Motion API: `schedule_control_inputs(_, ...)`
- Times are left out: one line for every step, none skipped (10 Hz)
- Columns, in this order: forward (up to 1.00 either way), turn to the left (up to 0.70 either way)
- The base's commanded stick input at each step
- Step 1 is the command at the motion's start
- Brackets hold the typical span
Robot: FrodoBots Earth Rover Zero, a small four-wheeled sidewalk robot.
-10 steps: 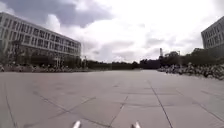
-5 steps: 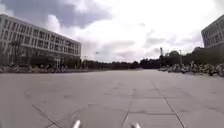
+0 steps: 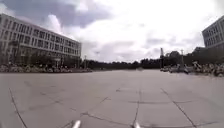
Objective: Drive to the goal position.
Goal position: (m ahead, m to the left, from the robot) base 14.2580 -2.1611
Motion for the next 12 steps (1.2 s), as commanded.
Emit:
schedule_control_inputs(0.70,0.00)
schedule_control_inputs(0.70,0.00)
schedule_control_inputs(0.70,0.00)
schedule_control_inputs(0.70,0.00)
schedule_control_inputs(0.70,0.00)
schedule_control_inputs(0.70,0.00)
schedule_control_inputs(0.70,0.00)
schedule_control_inputs(0.70,0.00)
schedule_control_inputs(0.70,0.00)
schedule_control_inputs(0.70,0.00)
schedule_control_inputs(0.70,0.00)
schedule_control_inputs(0.70,0.00)
